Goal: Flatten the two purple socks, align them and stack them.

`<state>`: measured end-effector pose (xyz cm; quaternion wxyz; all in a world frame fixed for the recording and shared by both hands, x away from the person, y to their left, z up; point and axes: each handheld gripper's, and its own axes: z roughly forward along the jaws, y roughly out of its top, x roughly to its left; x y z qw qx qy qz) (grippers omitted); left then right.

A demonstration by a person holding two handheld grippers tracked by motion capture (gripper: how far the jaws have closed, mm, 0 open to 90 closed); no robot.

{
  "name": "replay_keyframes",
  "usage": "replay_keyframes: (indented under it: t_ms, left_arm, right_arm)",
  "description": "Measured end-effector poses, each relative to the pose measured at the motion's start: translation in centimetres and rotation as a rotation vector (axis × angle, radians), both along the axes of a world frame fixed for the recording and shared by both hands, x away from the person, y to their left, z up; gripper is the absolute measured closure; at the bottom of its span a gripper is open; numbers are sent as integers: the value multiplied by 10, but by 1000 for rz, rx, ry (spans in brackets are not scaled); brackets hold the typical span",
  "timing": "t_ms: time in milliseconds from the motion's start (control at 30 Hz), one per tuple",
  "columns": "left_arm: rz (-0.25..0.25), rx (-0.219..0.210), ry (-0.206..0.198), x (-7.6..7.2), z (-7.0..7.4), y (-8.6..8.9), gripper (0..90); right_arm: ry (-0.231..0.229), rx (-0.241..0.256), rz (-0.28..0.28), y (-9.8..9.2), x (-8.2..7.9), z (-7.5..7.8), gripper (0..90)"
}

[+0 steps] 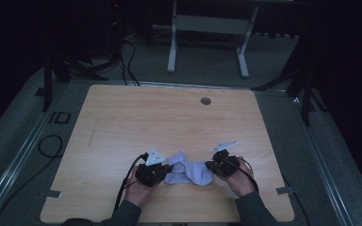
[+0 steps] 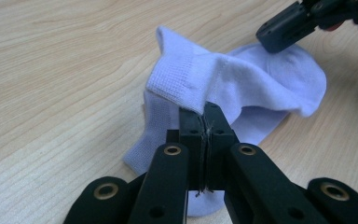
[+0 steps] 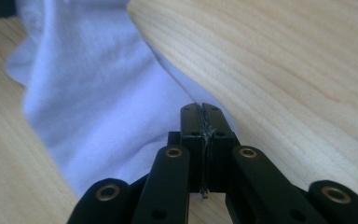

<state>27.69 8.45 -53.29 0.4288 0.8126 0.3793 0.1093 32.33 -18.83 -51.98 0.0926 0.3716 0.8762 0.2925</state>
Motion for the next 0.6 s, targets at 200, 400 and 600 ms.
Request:
replay_keyframes:
  t_ms: [200,400,600]
  left_arm:
    - [1,-29,20,-2,2,6,887]
    - [2,-37,42,-10,2,14,887]
    - [4,-26,87,-19,-7,16,886]
  right_arm:
    - [-23,18,-16,-1,0,13,888]
    - [-45,1,-38,-1,6,14,887]
    - [-57,-41,-41,3,13,6,886]
